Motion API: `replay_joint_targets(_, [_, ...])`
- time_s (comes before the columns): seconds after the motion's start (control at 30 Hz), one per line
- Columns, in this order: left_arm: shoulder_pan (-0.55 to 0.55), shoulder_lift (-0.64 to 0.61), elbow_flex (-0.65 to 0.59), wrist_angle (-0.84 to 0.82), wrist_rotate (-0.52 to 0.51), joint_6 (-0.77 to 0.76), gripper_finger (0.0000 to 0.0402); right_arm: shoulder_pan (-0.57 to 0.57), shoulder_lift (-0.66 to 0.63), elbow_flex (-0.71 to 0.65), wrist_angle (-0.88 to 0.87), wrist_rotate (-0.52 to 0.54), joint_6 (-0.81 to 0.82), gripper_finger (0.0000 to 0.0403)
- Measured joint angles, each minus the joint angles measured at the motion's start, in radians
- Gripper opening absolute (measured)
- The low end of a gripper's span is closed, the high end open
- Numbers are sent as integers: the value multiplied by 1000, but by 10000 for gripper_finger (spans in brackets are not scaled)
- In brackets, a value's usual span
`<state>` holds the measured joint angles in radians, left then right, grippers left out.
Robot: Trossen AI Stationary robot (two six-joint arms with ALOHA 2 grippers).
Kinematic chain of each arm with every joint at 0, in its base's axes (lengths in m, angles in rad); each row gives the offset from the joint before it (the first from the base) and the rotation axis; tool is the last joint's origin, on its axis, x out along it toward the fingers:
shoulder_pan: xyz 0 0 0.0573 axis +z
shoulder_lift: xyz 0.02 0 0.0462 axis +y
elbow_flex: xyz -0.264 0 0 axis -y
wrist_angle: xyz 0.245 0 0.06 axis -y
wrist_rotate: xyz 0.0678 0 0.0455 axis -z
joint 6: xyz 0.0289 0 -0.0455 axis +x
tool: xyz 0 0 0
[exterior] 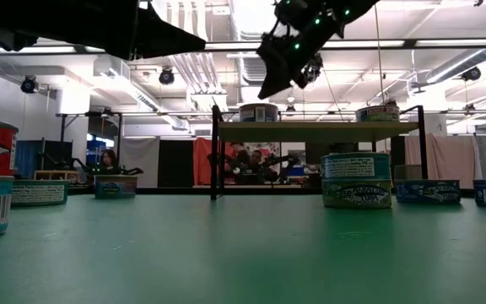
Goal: Stack canned seafood by type on shelf
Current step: Put the blue/pink tuna can on the shelf
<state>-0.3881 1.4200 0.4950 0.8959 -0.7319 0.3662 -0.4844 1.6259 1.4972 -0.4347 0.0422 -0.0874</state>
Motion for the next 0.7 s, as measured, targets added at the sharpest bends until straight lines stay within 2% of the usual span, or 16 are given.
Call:
replay_joint_targets(0.2, [0, 0, 0, 0, 0, -2, 0, 0, -26, 1, -114, -197, -95, 9])
replay_joint_targets(0.7, [0, 0, 0, -2, 2, -9, 0, 6, 18, -10, -111, -200, -89, 9])
